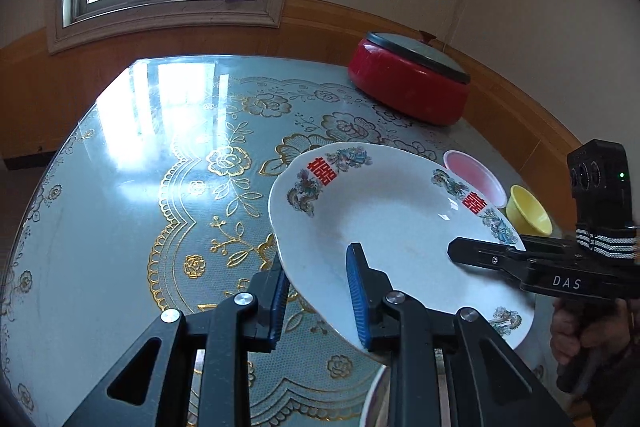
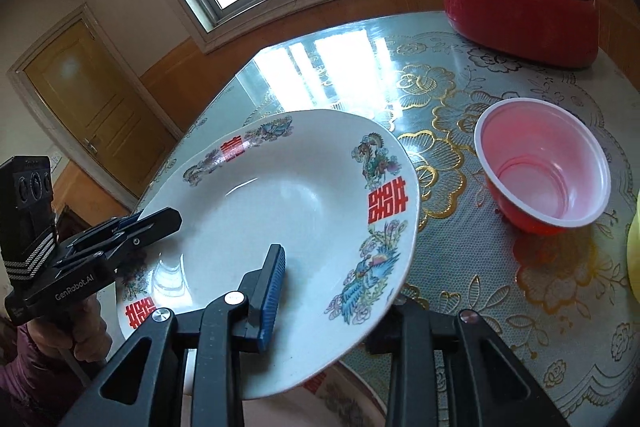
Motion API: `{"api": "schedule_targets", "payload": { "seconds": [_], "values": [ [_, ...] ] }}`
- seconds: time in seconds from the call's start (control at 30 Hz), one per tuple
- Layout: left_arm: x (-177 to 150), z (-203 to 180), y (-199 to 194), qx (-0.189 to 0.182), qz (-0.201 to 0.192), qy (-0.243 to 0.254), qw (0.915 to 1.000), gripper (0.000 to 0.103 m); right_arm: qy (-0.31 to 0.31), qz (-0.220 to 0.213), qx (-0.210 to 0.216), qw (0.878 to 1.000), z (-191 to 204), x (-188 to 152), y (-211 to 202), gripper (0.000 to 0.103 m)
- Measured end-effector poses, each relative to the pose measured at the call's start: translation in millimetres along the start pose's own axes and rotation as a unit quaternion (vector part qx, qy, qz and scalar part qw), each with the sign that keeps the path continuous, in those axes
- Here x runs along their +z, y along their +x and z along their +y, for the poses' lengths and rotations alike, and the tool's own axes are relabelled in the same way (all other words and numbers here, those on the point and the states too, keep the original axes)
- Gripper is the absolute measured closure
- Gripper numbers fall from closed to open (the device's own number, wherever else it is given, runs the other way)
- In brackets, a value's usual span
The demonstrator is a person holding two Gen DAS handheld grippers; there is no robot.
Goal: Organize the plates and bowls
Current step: 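Carry the smaller white plate and lower it onto the plate stack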
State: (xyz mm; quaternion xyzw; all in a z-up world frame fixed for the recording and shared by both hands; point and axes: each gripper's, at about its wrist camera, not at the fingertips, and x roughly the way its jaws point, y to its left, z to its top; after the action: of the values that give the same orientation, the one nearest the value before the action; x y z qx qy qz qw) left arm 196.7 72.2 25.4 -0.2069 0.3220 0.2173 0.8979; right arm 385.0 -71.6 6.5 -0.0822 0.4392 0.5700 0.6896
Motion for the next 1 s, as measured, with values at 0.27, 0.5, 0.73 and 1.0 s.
{"api": "schedule_targets", "payload": {
  "seconds": [0.27, 0.5, 0.73, 1.0],
  "values": [
    [-25.4, -25.8, -44.1, -0.021, -0.021, 0.001, 0.9996, 0.074, -0.017, -0.019, 0.000, 1.000, 11.6, -30.8, -49.5, 0.072],
    [-60.3, -41.8, -65.7, -0.040, -0.008, 0.000, 0.9992, 0.074, -0.027, -0.006, -0.004, 1.000, 18.1, -71.7, -77.8, 0.072],
    [-95.0, -44.8, -76.7, -0.050, 0.017, -0.017, 0.9985, 0.074, -0.014, 0.014, -0.004, 1.000, 18.6, -106.6, -84.6, 0.072],
    [-118.4, -51.9, -78.1, -0.060, 0.048, -0.018, 0.9969, 0.073, 0.004, 0.027, -0.004, 1.000, 9.6, -127.0, -88.9, 0.072]
  ]
}}
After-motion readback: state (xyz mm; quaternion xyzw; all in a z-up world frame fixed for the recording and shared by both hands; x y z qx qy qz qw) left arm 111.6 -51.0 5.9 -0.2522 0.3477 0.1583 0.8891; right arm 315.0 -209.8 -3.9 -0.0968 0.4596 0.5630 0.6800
